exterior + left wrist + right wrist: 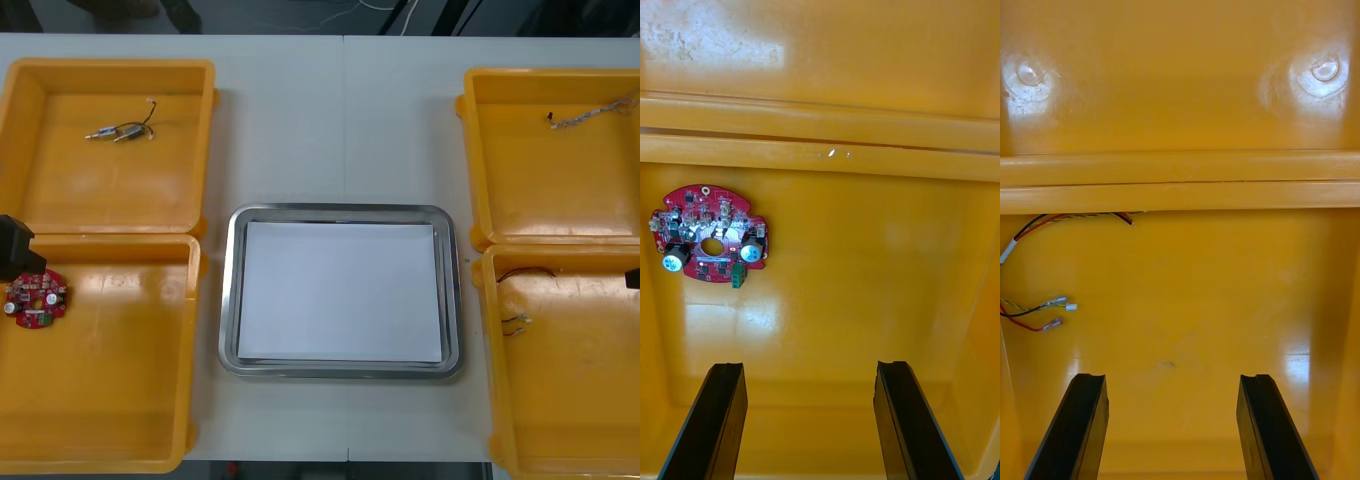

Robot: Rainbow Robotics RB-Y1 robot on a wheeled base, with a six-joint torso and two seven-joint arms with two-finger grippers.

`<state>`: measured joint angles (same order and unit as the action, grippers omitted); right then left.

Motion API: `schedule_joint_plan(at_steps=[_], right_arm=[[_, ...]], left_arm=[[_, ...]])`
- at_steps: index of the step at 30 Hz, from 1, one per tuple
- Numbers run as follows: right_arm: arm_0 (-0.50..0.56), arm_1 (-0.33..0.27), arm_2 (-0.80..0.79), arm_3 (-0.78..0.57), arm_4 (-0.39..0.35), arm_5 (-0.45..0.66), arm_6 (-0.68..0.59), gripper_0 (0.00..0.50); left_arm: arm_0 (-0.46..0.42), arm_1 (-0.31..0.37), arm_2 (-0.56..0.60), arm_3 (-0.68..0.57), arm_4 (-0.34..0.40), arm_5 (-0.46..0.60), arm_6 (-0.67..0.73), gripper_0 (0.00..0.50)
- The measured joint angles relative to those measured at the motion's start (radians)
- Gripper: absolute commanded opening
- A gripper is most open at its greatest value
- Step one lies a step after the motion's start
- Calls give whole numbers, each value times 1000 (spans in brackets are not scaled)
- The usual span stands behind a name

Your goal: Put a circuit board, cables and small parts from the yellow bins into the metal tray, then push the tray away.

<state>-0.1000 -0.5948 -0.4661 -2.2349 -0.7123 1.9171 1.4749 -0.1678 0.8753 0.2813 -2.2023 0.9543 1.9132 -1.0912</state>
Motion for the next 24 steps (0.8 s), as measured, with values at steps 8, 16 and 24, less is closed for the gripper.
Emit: schedule_joint_plan(at_steps=[8,16,24], right_arm=[[0,0,0,0,0,0,0,500],[0,0,0,0,0,0,0,500],[0,0,0,0,0,0,0,500]], left_arm=[[0,0,0,0,0,0,0,500],[0,0,0,0,0,0,0,500],[0,0,0,0,0,0,0,500]])
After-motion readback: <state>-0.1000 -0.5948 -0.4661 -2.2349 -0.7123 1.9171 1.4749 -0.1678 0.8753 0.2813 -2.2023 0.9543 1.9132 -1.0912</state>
